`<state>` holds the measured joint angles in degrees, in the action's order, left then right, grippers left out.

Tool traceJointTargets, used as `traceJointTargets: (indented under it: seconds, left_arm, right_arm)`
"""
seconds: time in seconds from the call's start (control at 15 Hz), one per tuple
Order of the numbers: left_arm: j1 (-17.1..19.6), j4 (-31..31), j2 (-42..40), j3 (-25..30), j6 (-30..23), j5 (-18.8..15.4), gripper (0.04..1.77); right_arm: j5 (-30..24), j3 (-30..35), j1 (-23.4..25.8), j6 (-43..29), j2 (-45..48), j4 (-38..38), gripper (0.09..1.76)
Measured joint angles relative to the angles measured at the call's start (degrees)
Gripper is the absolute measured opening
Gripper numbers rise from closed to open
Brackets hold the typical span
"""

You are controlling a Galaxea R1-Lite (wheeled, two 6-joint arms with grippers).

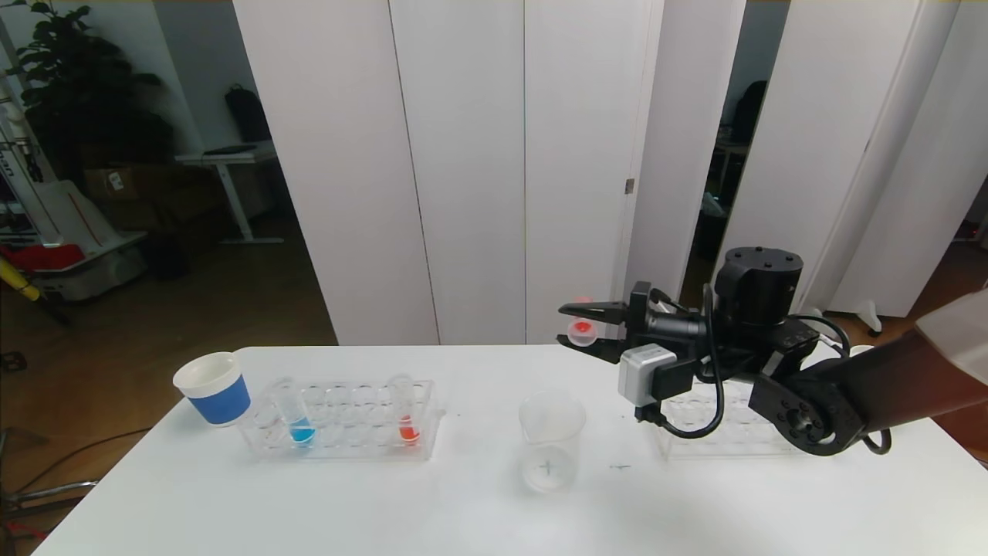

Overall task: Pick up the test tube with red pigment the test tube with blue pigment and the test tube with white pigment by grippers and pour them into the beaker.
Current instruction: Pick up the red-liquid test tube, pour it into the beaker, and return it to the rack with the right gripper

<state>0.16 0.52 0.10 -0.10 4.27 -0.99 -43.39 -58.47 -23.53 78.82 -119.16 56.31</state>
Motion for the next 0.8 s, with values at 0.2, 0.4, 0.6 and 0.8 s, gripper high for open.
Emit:
traceJointTargets:
  seconds: [0.2,0.4,0.6,0.8]
  left_arm:
    - [0.00,0.00,0.00,0.00,0.00,0.02,1.75]
    - [0.00,0.00,0.00,0.00,0.00,0.00,1.75]
    - [0.00,0.00,0.00,0.00,0.00,0.00,1.75]
    - [0.00,0.00,0.00,0.00,0.00,0.02,1.75]
  right_arm:
    - [0.06,-1.32,-0.43,2.21,-0.24,0.00,0.57]
    - [0.23,-1.43,-0.30,3.51,-0.40,-0.05,0.57]
    - [2.21,-1.56,-0.80,5.00,-0.51,-0.02,0.57]
    - [4.17,-1.27,-0.94,6.40,-0.57,0.02,0.57]
